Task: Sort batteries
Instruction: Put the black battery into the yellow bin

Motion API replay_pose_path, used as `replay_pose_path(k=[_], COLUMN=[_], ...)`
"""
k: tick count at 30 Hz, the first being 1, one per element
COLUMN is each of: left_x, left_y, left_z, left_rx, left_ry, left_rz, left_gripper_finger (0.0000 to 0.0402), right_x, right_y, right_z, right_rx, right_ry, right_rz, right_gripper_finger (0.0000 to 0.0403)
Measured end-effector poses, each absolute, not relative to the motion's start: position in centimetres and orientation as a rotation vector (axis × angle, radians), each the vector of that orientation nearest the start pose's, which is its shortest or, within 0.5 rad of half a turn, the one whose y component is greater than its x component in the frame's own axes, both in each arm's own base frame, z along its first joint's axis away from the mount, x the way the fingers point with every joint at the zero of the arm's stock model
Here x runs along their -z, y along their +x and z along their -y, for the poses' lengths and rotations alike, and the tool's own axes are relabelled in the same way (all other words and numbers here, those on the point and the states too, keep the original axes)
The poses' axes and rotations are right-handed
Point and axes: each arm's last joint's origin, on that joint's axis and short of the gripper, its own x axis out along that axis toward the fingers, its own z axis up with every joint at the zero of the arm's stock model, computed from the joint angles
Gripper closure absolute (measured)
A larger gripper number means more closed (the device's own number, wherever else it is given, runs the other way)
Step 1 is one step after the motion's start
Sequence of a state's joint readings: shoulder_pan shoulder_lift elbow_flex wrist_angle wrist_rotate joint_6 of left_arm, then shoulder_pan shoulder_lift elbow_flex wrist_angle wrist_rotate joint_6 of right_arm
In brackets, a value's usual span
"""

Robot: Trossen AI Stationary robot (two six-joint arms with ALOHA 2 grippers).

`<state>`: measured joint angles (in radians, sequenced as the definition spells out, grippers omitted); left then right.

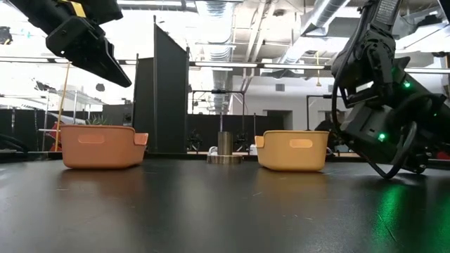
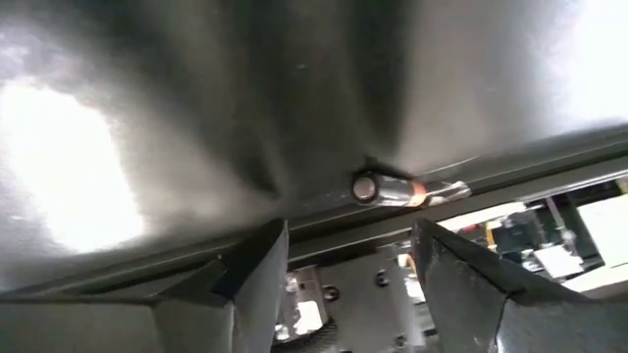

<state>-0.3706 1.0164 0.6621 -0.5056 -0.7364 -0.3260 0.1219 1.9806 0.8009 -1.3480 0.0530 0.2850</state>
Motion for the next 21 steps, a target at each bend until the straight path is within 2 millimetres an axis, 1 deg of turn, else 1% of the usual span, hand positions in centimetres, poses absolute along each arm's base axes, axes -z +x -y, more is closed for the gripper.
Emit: replay_pose_path(k=[8,13,21], left_x=[-23.2,-23.2,-23.2], left_y=[18.4,18.4,18.4], left_z=[5.1,5.1,5.1], left_rx=[-0.455,-0.455,-0.458], left_ry=[0.142,0.141,0.135], left_rz=[-0.663,-0.662,-0.660], left_gripper_finger=[0.0233,0.0233,0.0233], right_x=[-8.4,-8.2,-8.0], right_y=[19.5,19.6,19.7], right_z=[-2.2,-1.9,-0.6], right_rx=[0.283,0.179,0.134], right_ry=[-0.139,-0.165,-0.081], right_rz=[-2.469,-2.458,-2.456], right_gripper_finger=[0.0189,0.0197,0.0217])
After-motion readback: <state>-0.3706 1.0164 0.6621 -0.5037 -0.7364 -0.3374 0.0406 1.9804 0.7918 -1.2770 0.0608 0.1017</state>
